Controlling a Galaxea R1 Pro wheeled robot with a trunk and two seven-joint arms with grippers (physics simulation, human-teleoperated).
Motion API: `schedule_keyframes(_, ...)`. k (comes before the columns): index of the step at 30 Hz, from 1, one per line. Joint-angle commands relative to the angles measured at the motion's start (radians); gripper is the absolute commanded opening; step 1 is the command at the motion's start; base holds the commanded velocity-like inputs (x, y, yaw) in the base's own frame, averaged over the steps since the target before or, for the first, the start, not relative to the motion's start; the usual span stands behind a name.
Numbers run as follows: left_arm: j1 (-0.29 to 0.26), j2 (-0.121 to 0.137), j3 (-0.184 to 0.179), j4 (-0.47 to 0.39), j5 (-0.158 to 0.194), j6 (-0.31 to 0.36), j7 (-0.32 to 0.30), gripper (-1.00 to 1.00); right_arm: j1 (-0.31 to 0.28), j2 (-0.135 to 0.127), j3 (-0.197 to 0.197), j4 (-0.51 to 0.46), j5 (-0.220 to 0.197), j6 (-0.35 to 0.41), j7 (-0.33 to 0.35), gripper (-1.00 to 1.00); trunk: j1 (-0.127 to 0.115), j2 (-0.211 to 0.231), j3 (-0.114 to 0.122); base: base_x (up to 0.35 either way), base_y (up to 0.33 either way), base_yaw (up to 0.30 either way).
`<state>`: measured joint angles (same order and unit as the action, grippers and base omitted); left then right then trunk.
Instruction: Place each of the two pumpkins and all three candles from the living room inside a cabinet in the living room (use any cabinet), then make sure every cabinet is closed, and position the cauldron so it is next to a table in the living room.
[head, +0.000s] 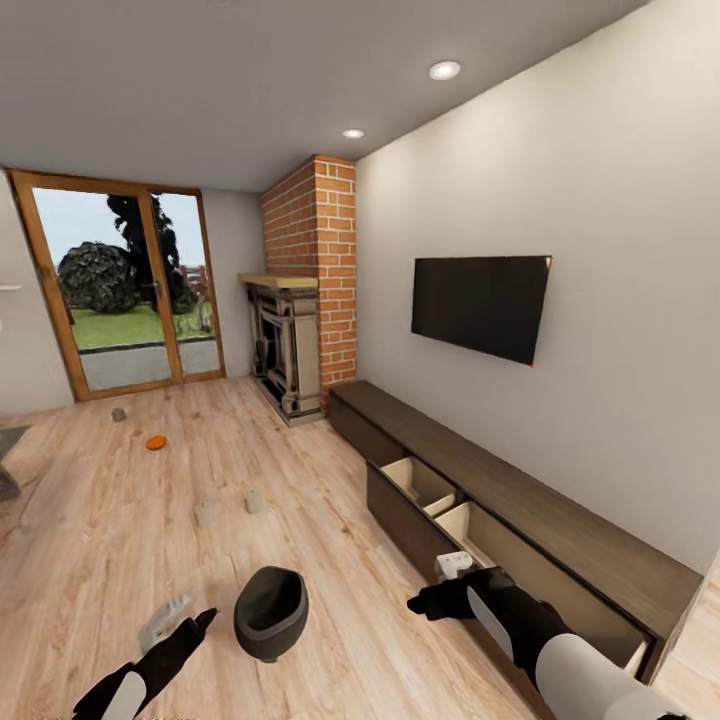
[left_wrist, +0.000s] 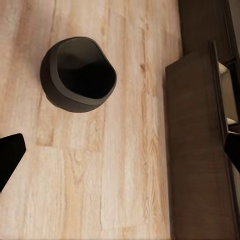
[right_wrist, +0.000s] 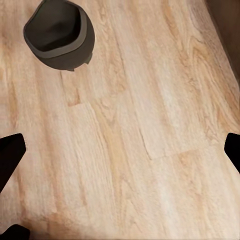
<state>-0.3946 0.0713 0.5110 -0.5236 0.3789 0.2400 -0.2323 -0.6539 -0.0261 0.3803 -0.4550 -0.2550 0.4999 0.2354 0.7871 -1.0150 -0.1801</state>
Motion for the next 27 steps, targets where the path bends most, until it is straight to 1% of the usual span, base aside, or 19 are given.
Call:
schedule_keyframes(1, -0.001, -0.001, 0.006, -0.001, 0.008, 0.010, -0.004, 1.00, -0.001, -0.001, 0.006, -0.002, -0.009, 0.005, -0.002, 1.00, -0.004, 0.006, 0.003, 0.000, 0.000, 0.192)
schedule_keyframes(21, -0.001, -0.001, 0.006, -0.001, 0.008, 0.010, -0.005, 1.00, 0.000, -0.001, 0.007, -0.002, -0.009, 0.005, -0.001, 1.00, -0.080, 0.146, 0.090, 0.000, 0.000, 0.194)
schedule_keyframes(25, -0.001, -0.001, 0.006, -0.001, 0.008, 0.010, -0.005, 1.00, -0.001, -0.001, 0.008, -0.002, -0.009, 0.005, -0.001, 1.00, -0.080, 0.146, 0.095, 0.000, 0.000, 0.211)
schedule_keyframes(27, -0.001, -0.001, 0.006, 0.000, 0.008, 0.010, -0.005, 1.00, -0.001, -0.001, 0.008, -0.002, -0.009, 0.005, -0.001, 1.00, -0.088, 0.160, 0.103, 0.000, 0.000, 0.217)
